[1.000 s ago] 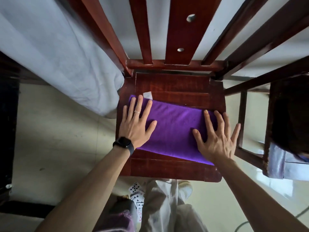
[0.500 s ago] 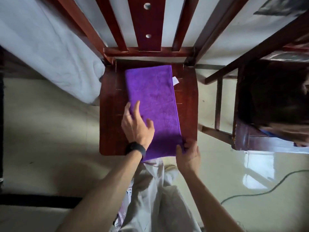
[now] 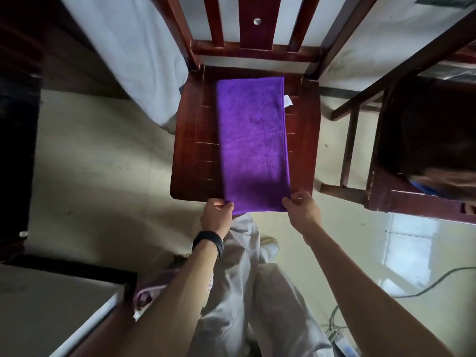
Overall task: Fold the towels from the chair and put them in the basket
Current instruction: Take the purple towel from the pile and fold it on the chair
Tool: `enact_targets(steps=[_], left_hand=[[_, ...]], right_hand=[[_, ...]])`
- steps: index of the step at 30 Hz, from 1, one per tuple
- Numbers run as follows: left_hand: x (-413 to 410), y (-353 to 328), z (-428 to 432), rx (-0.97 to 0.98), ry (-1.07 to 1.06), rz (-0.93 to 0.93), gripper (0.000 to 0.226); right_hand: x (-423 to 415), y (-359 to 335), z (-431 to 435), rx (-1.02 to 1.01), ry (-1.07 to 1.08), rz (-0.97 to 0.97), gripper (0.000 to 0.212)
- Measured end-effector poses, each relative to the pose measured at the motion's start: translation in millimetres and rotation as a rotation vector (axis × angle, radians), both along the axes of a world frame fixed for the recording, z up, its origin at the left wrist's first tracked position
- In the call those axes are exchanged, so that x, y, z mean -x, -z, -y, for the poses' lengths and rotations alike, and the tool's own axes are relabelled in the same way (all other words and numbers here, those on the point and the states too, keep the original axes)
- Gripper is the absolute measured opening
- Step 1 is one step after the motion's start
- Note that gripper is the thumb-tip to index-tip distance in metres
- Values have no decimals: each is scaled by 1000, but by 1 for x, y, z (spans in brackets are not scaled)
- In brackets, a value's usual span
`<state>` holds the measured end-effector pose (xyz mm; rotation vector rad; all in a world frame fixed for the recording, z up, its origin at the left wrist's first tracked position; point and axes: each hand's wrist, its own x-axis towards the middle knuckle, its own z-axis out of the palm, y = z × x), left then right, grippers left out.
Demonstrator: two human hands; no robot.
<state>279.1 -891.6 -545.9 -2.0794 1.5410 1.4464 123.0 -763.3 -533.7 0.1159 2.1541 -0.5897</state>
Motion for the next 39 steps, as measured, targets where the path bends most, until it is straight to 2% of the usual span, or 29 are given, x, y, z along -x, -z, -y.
enact_targets(steps=[3,6,8,11,13,17,21,23,25,28,30,39], left_hand=[[-12,-9,-1,-25,-64,-125,15],[-26,-28,-1,-62,-40,-173,15],[-35,-46,-4,-91,-51,-196,20],[-49,-70,-8,-118,-76,-208,29],[-57,-86,-10,-146,-73,-242,25],[-66,-103,-3,-168,79,-267,7],[-55,-118,23,-289,239,-371,26],[-44,-120,41,-223,378,-404,36],[-29,-113,61,-65,530,-389,32],[1,-96,90,107,579,-348,16],[26,-88,110,208,586,-323,18],[103,-34,162,125,501,-254,23]], right_hand=[[-11,-5,-10,84,140,48,16],[-25,-26,-22,186,319,94,19],[-37,-41,-34,191,357,121,20],[-58,-60,-51,181,360,141,19],[-69,-74,-57,187,342,136,15],[-80,-91,-59,241,240,142,31],[-70,-99,-50,272,110,93,56],[-56,-100,-39,270,45,-26,52],[-35,-98,-25,277,-24,-135,36],[5,-96,3,302,-88,-198,22],[31,-92,24,293,-108,-212,19],[99,-35,95,215,25,-166,24]])
